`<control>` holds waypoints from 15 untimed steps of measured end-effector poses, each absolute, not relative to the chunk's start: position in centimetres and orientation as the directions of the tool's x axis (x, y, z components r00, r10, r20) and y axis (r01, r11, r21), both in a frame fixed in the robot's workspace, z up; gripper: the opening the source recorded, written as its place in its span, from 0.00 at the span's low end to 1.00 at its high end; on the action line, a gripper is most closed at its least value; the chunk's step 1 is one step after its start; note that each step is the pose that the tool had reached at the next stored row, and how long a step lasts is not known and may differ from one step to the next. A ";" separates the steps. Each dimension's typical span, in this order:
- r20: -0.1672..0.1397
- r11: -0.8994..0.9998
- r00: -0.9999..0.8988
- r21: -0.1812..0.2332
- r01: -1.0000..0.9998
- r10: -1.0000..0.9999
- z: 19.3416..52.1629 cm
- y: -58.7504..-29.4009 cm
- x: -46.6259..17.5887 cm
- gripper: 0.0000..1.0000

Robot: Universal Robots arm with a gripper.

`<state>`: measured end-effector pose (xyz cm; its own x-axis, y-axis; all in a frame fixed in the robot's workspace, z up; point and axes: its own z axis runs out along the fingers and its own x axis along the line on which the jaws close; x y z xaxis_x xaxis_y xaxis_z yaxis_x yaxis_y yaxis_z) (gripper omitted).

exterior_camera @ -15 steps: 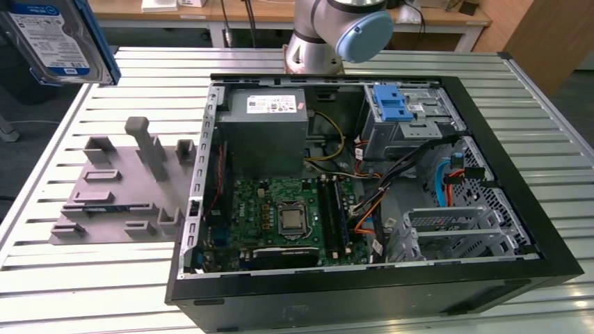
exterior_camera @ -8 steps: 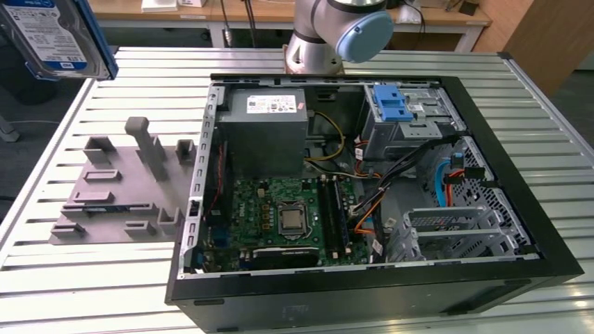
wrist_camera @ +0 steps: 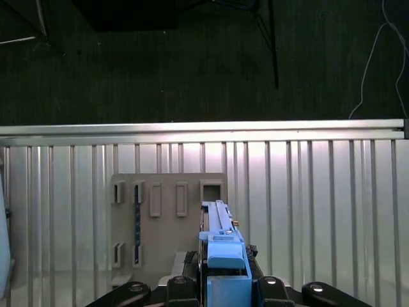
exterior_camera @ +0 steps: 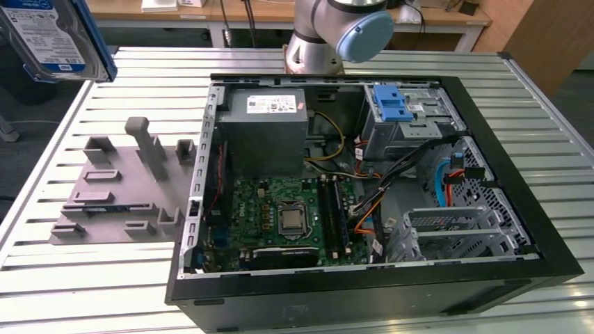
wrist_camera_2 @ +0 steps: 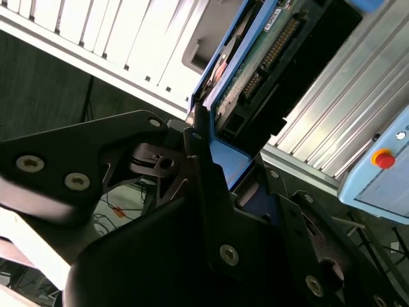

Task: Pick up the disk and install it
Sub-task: 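Pick up the disk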

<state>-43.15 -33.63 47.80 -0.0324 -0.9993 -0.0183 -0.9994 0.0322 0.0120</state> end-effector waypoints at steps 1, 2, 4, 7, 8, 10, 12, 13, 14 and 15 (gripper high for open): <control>-0.018 0.031 -0.031 0.012 -0.999 -0.999 47.8 -33.7 -43.1 0.37; -0.018 0.031 -0.031 0.012 -0.999 -0.999 47.8 -33.9 -43.1 0.37; -0.018 0.031 -0.031 0.012 -0.999 -0.999 47.8 -34.2 -43.1 0.37; -0.018 0.031 -0.031 0.012 -0.999 -0.999 47.8 -34.3 -42.9 0.37; -0.018 0.031 -0.031 0.012 -0.999 -0.999 47.8 -34.3 -42.8 0.37; -0.018 0.031 -0.031 0.012 -0.999 -0.999 47.8 -34.3 -42.6 0.37; -0.018 0.031 -0.031 0.012 -0.999 -0.999 47.8 -34.3 -42.4 0.37; -0.018 0.031 -0.031 0.012 -0.999 -0.999 47.8 -34.3 -42.4 0.37; -0.018 0.031 -0.031 0.012 -0.999 -0.999 47.8 -34.3 -42.3 0.37; -0.018 0.031 -0.031 0.012 -0.999 -0.999 47.8 -34.3 -42.2 0.37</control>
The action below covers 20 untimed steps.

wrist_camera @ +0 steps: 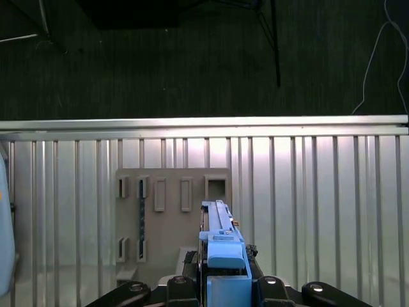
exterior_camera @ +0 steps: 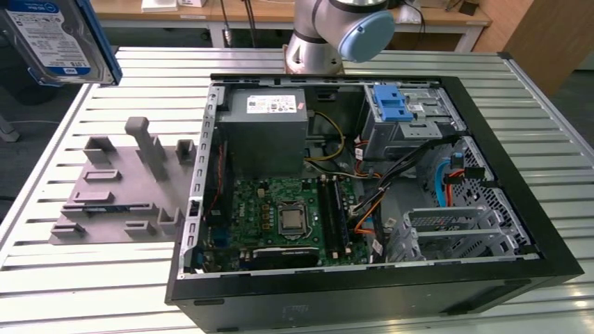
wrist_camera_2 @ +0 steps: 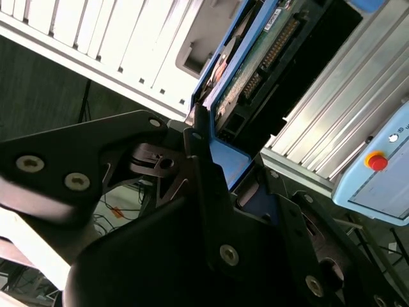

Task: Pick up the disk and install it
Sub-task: 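Pick up the disk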

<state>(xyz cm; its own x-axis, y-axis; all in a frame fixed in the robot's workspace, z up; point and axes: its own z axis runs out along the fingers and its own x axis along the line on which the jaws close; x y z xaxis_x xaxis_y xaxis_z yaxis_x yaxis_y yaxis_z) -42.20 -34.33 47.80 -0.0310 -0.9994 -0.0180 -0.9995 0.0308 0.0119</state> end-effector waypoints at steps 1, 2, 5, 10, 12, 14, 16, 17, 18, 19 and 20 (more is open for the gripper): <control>-0.018 0.031 -0.031 0.012 -0.999 -0.999 47.8 -34.3 -42.1 0.37; -0.018 0.031 -0.031 0.012 -0.999 -0.999 47.8 -34.3 -42.0 0.37; -0.018 0.031 -0.031 0.012 -0.999 -0.999 47.8 -34.3 -41.8 0.37; -0.018 0.031 -0.031 0.012 -0.999 -0.999 47.8 -34.3 -41.7 0.37; -0.018 0.031 -0.031 0.012 -0.999 -0.999 47.8 -34.3 -41.7 0.37; -0.018 0.031 -0.031 0.012 -0.999 -0.999 47.9 -34.3 -41.7 0.37; -0.018 0.031 -0.031 0.012 -0.999 -0.999 48.0 -34.3 -41.7 0.37; -0.018 0.031 -0.031 0.012 -0.999 -0.999 48.1 -34.3 -41.7 0.37; -0.018 0.031 -0.031 0.012 -0.999 -0.999 48.1 -34.3 -41.7 0.37; -0.018 0.031 -0.031 0.012 -0.999 -0.999 48.2 -34.3 -41.7 0.37; -0.018 0.031 -0.031 0.012 -0.999 -0.999 48.2 -34.3 -41.7 0.37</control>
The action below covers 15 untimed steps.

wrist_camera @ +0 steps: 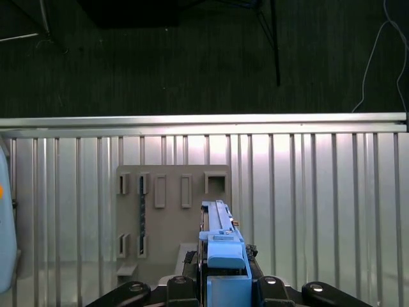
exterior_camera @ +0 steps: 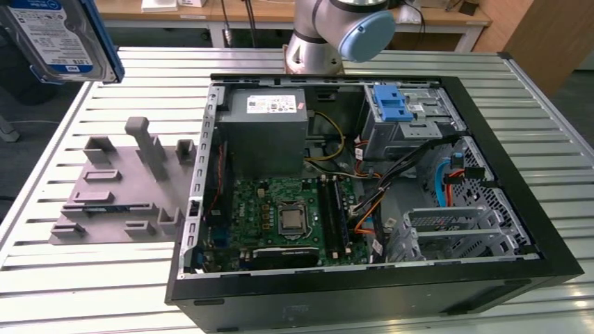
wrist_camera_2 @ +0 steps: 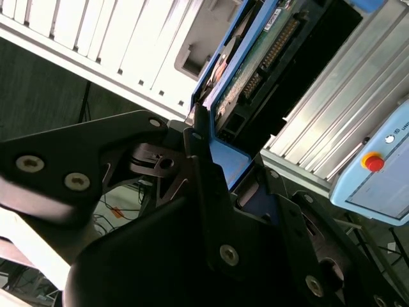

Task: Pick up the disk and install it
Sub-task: 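Pick up the disk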

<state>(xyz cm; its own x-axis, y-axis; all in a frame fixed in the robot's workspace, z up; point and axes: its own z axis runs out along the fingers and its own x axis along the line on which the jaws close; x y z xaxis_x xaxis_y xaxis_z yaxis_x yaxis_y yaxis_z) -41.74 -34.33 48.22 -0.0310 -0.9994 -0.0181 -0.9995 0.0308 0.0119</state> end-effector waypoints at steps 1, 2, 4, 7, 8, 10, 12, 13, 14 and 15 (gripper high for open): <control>-0.018 0.031 -0.031 0.012 -0.999 -0.999 48.3 -34.3 -41.7 0.37; -0.018 0.031 -0.031 0.012 -0.999 -0.999 48.3 -34.3 -41.7 0.37; -0.018 0.031 -0.031 0.012 -0.999 -0.999 48.5 -34.3 -41.7 0.37; -0.018 0.031 -0.031 0.012 -0.999 -0.999 48.8 -34.3 -41.7 0.37; -0.018 0.031 -0.031 0.012 -0.999 -0.999 48.9 -34.3 -41.7 0.37; -0.018 0.031 -0.031 0.012 -0.999 -0.999 49.1 -34.3 -41.7 0.37; -0.018 0.031 -0.031 0.012 -0.999 -0.999 49.2 -34.3 -41.7 0.37; -0.018 0.031 -0.031 0.012 -0.999 -0.999 49.2 -34.4 -41.6 0.37; -0.018 0.031 -0.031 0.012 -0.999 -0.999 49.2 -34.4 -41.4 0.37; -0.018 0.031 -0.031 0.012 -0.999 -0.999 49.2 -34.4 -41.3 0.37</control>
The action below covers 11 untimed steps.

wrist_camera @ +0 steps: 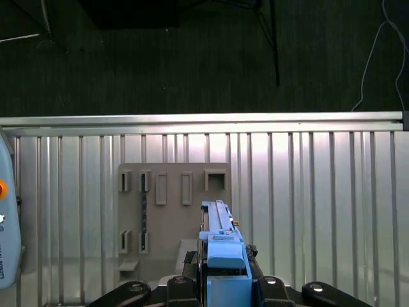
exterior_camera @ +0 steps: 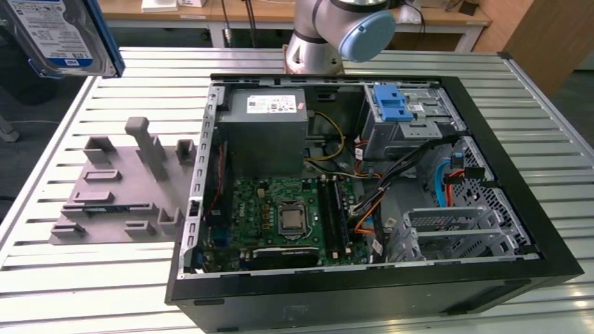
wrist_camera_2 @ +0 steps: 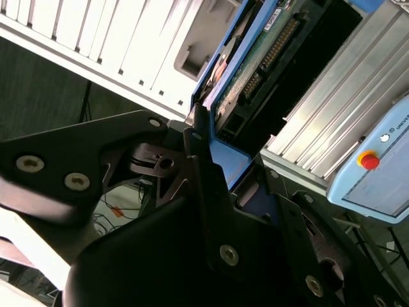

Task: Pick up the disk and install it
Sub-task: 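Pick up the disk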

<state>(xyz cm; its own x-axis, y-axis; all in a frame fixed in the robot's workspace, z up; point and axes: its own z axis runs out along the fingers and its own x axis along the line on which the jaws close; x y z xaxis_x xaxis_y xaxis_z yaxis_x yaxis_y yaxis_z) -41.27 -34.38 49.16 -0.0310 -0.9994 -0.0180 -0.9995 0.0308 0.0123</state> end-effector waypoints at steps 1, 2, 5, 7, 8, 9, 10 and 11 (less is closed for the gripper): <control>-0.018 0.031 -0.031 0.013 -0.999 -0.999 49.2 -34.4 -41.1 0.37; -0.018 0.031 -0.031 0.013 -0.999 -0.999 49.2 -34.4 -40.9 0.37; -0.018 0.031 -0.031 0.013 -0.999 -0.999 49.2 -34.4 -40.5 0.37; -0.018 0.031 -0.031 0.013 -0.999 -0.999 49.2 -34.5 -40.3 0.37; -0.018 0.031 -0.031 0.013 -0.999 -0.999 49.2 -34.5 -40.2 0.37; -0.018 0.031 -0.031 0.013 -0.999 -0.999 49.2 -34.7 -40.2 0.37; -0.018 0.031 -0.031 0.013 -0.999 -0.999 49.2 -34.8 -40.1 0.37; -0.018 0.031 -0.031 0.013 -0.999 -0.999 49.2 -34.9 -40.0 0.37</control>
<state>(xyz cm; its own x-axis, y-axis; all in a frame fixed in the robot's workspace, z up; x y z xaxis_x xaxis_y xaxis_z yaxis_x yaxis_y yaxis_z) -40.01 -34.87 49.16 -0.0312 -0.9994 -0.0180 -0.9994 0.0309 0.0130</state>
